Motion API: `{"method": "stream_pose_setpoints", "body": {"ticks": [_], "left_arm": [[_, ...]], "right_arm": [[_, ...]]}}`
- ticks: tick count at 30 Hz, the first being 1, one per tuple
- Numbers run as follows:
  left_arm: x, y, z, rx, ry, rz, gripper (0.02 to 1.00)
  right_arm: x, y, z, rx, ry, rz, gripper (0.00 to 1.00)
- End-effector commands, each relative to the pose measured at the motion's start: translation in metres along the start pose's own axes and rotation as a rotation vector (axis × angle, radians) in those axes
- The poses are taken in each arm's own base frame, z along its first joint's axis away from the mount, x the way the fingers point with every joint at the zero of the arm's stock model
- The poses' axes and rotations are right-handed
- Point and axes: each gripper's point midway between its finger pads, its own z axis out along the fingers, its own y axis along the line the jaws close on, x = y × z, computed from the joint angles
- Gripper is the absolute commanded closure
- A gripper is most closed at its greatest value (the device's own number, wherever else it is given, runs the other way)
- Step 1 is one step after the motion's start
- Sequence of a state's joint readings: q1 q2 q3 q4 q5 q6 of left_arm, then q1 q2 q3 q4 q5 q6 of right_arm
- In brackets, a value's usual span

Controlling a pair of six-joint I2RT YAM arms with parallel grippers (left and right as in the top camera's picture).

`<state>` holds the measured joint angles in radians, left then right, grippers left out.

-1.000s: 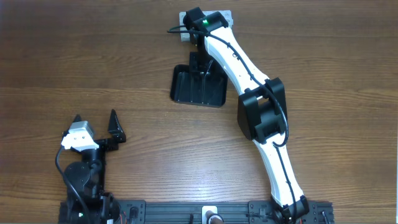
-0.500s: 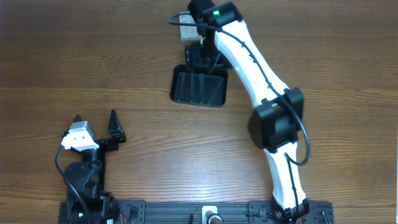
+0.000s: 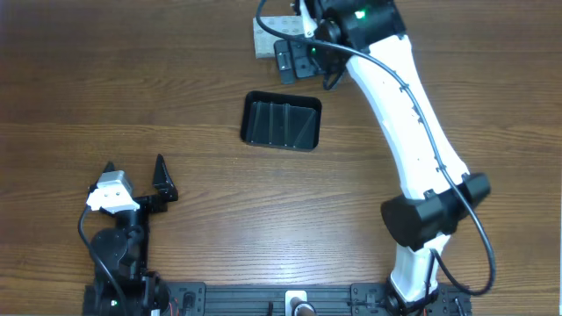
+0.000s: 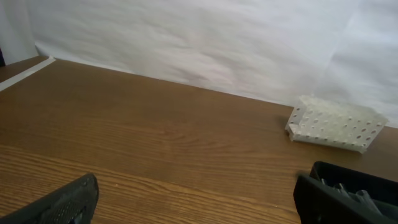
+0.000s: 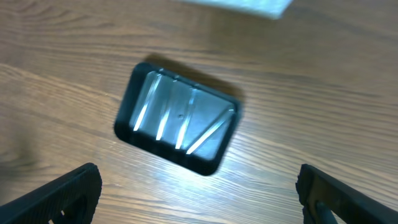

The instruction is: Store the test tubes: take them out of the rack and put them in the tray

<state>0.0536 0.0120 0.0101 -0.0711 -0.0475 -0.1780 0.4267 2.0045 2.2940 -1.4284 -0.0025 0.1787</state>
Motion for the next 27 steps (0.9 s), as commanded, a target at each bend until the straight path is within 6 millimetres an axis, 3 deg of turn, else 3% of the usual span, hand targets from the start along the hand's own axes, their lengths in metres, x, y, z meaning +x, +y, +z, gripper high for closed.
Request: {"method": "stream_pose_setpoints", "body": {"ticks": [1, 9, 13, 16, 23, 27], "left_arm": [[0.001, -0.001, 0.000, 0.010, 0.000, 0.014, 0.020], [0.001, -0.001, 0.000, 0.010, 0.000, 0.014, 0.020], [0.001, -0.001, 0.000, 0.010, 0.000, 0.014, 0.023], [0.001, -0.001, 0.000, 0.010, 0.000, 0.014, 0.018], [0.001, -0.001, 0.000, 0.010, 0.000, 0.014, 0.020], [0.001, -0.001, 0.000, 0.010, 0.000, 0.014, 0.020]], "right_arm": [[-0.007, -0.027, -0.049, 0.090, -0.115, -0.044, 0.007], [0.003, -0.063, -0.105, 0.172, -0.216, 0.001, 0.007], [0.026, -0.086, -0.127, 0.210, -0.236, 0.002, 0.007], [0.054, -0.103, -0.140, 0.239, -0.259, 0.005, 0.007], [0.122, -0.143, -0.145, 0.322, -0.370, 0.121, 0.009], [0.156, -0.151, -0.133, 0.336, -0.480, 0.158, 0.007]]}}
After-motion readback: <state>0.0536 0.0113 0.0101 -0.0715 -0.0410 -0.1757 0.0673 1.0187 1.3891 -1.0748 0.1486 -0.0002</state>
